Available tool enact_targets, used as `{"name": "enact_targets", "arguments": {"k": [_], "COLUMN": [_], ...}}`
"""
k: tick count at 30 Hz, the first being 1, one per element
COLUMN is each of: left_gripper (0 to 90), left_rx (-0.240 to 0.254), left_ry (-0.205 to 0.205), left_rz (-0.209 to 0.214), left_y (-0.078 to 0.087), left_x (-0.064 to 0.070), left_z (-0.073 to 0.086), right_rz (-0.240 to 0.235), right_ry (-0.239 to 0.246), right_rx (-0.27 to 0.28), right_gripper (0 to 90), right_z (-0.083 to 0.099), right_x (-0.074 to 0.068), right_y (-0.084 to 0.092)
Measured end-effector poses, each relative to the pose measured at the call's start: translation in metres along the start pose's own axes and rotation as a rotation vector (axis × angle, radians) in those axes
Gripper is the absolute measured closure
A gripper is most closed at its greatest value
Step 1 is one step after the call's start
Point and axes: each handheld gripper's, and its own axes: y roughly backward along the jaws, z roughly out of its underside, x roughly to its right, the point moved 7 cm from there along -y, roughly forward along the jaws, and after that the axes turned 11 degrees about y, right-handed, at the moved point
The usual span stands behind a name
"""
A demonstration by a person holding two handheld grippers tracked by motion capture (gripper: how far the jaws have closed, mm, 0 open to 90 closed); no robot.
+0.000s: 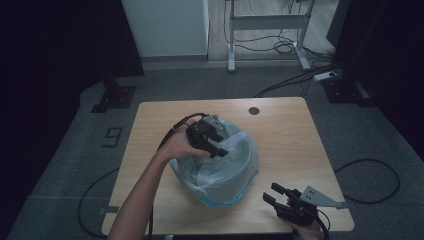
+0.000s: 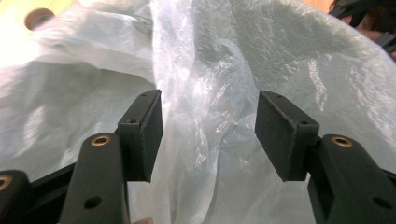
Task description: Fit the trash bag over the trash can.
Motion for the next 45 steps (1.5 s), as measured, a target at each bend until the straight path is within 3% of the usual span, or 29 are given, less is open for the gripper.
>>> {"name": "enact_targets", "arguments": {"k": [8,13,17,25,29,38,45], "left_gripper": [41.7,41.6,41.7,41.2,40.2,33.5,29.3], "left_rx": [-0.029,-0.08,-0.162,-0.24,-0.213,-0.053,0.029], "left_ry": [0.018,0.035,0.039,0.039,0.035,0.031,0.039], "left_rz": [-0.036,-0.068,-0.104,-0.118,-0.109,-0.092,-0.108], "left_y": [0.013,0.008,-0.002,-0.014,-0.011,0.013,0.029], "left_x": [-0.008,-0.016,-0.021,-0.024,-0.021,-0.01,-0.002], "left_z": [0.007,0.014,0.02,0.025,0.023,0.017,0.027], "right_rz": [0.001,0.002,0.002,0.007,0.01,0.012,0.021], "right_ry": [0.0,-0.001,0.0,-0.002,-0.005,-0.006,-0.006], "right_rx": [-0.002,-0.002,-0.003,-0.002,0.0,0.003,0.002], "right_gripper": [44.4,44.4,44.4,44.4,44.4,44.0,44.0], "right_z": [0.0,0.001,0.001,0.001,0.001,0.0,0.0], "right_x": [0.0,0.0,0.001,0.002,0.003,0.003,0.004], "right_y": [-0.001,-0.001,-0.001,0.001,0.002,0.002,0.003]}}
